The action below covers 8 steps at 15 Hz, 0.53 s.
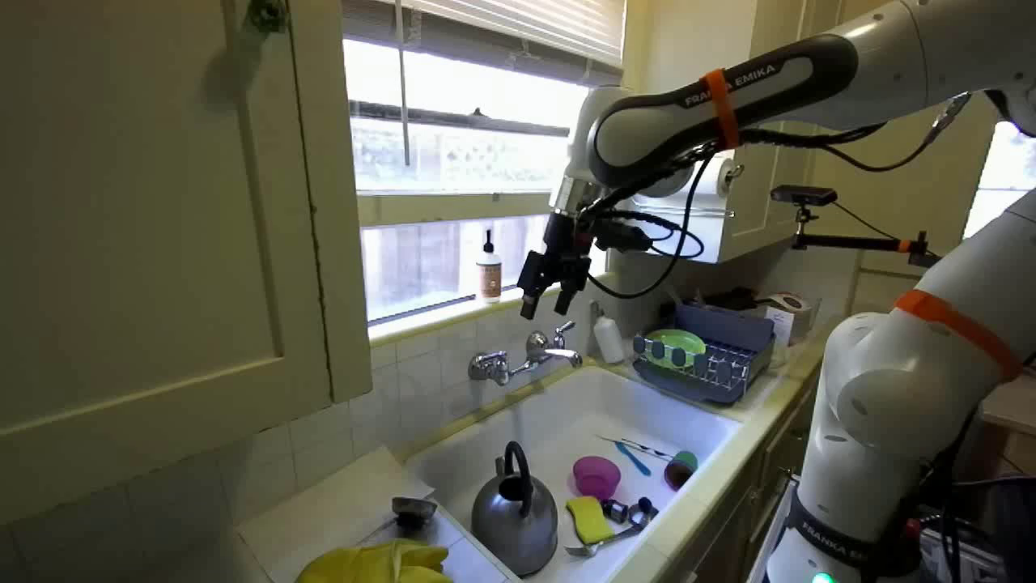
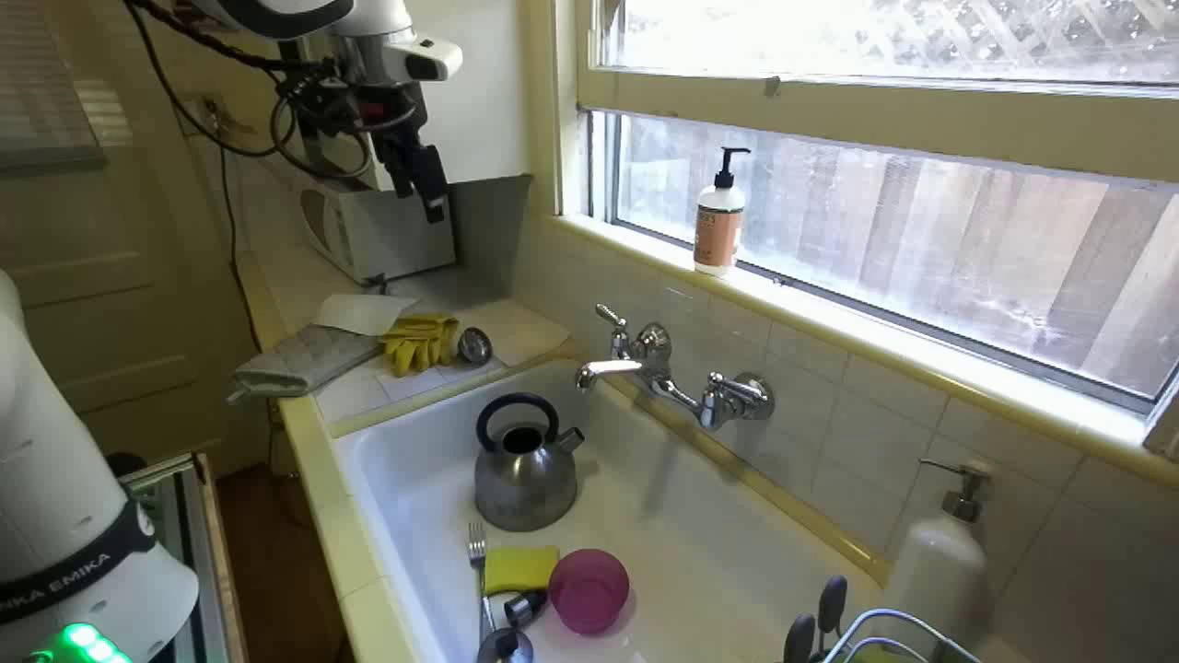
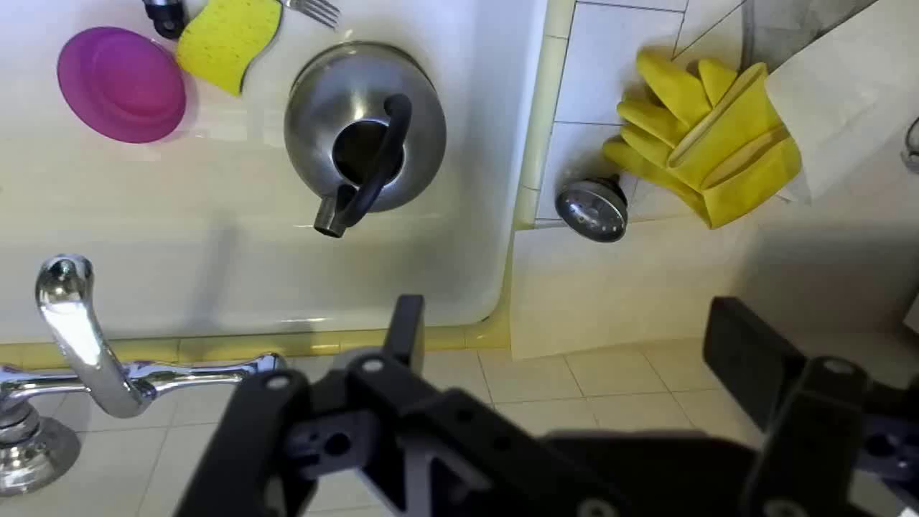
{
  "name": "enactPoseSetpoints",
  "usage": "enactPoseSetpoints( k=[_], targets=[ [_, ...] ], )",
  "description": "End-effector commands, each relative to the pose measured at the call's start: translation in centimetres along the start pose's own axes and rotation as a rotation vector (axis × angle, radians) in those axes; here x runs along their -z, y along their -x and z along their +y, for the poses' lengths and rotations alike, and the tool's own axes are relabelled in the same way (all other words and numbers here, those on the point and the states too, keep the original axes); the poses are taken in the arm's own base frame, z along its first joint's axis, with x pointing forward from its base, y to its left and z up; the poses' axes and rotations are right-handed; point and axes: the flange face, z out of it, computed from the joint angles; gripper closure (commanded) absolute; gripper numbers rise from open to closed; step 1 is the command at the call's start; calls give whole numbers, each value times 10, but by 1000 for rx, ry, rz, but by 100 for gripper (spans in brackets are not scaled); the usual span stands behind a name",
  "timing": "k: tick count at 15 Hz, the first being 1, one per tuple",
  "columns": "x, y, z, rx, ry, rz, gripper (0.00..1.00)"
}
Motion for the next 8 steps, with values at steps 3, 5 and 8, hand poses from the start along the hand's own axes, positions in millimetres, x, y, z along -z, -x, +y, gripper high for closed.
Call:
enactPoseSetpoints(
  k=[3, 5, 8],
  targets=[
    [2, -1, 0, 0, 0, 1, 0],
    [2, -1, 0, 0, 0, 1, 0],
    [-11, -11, -8, 54, -15, -28, 0]
  ],
)
